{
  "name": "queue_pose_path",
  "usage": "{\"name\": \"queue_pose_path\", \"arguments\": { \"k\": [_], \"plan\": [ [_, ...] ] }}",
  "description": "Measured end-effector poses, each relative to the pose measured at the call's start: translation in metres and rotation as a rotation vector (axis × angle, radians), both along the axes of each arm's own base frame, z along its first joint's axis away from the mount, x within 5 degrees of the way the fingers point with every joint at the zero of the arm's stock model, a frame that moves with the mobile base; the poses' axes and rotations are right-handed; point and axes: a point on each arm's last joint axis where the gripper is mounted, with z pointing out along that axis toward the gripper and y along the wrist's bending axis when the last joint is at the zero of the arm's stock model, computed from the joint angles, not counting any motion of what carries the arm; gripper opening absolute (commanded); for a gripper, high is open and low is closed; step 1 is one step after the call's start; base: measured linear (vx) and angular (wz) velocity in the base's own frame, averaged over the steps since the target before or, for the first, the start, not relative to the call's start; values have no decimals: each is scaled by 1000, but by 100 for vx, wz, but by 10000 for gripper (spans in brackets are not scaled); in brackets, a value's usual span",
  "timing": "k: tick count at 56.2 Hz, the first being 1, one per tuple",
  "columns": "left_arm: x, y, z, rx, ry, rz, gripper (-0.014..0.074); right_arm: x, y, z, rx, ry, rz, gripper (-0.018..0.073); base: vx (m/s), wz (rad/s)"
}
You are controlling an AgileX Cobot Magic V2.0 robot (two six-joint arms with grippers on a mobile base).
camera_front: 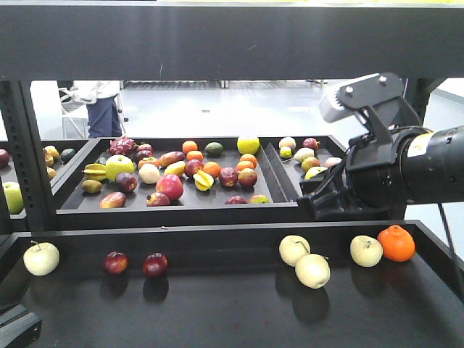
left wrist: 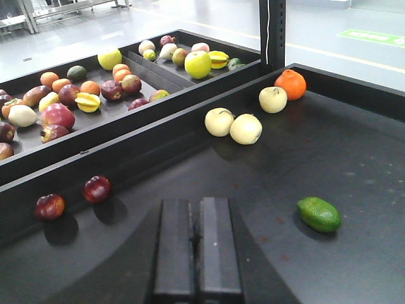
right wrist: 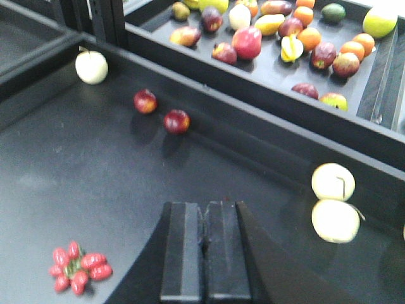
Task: Pick snacks and fruit into basket
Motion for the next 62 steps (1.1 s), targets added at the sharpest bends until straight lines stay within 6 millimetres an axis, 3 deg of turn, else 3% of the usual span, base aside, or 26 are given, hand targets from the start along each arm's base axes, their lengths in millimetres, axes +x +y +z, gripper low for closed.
{"name": "queue_pose_path", "arguments": {
  "k": [24,35,51,62],
  "plan": [
    [0,2,-2,83,-12,-3,-6,20,-4,-43,-99,251,-126,0,0,0],
    [0,1,-1,76,-23,-6,-6,18,-7,-47,-138,286,-137,0,0,0],
    [1,-4,14,-9,-170,-48,-3,12,-9,-52,-155,384,-151,0,0,0],
    [23,-20,15,-13,-177,-69,1,1,-11,-38,-110,358,-159,0,0,0]
  ]
}}
